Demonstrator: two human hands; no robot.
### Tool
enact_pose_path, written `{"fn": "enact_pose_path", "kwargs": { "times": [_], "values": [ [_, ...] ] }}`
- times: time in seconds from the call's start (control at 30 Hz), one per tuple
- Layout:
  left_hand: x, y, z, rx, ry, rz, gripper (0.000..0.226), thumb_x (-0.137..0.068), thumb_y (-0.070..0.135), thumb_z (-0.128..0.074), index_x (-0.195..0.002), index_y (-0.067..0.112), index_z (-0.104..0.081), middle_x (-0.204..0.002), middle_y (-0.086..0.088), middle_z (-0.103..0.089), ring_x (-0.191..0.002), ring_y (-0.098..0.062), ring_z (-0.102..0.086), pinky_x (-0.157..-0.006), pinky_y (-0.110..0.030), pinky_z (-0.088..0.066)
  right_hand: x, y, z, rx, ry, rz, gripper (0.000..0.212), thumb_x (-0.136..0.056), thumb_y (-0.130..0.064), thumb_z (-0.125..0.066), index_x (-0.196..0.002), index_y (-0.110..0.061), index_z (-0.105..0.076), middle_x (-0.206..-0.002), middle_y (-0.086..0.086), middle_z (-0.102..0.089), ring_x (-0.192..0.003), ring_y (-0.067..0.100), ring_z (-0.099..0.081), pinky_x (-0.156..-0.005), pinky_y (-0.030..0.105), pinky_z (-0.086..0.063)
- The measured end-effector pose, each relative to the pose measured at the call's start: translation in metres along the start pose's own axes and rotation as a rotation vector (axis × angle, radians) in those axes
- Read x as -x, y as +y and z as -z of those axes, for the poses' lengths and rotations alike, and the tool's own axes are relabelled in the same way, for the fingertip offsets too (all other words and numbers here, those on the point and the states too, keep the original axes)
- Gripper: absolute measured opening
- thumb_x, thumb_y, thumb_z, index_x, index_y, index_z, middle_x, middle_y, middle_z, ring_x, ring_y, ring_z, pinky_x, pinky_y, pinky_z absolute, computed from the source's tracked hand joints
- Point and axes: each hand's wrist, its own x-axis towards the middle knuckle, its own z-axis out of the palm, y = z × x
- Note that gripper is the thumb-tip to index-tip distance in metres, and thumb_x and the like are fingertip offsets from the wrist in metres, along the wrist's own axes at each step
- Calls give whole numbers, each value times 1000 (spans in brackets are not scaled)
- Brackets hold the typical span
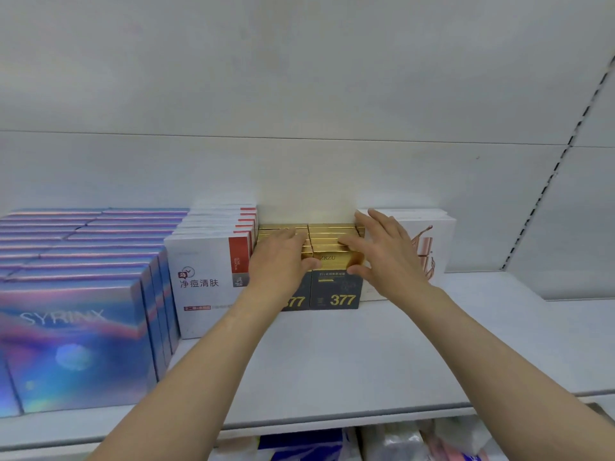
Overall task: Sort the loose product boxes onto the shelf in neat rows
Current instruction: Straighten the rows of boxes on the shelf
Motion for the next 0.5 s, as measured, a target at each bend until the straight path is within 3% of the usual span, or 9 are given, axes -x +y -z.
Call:
{"fn": "enact_pose_path", "kwargs": {
  "times": [0.37,0.5],
  "values": [
    [-4,-6,-6,-63,-53,-47,68,-90,55,-54,-143,16,-41,-149,-5,-42,-141,-26,-32,-114,-42,-28,8,-21,-12,200,-3,-88,69,-66,-29,-88,-127,-21,-57,-149,14,-44,-143,36,-33,-116,53,-24],
    [4,1,4,-33,-91,-67,80,-90,53,-57,-151,13,-25,-159,-9,-24,-149,-26,-10,-120,-41,-14,9,-25,-5,203,-12,-48,71,-70,-29,-85,-133,-19,-53,-154,14,-37,-147,33,-26,-118,53,-19]
  ]
}}
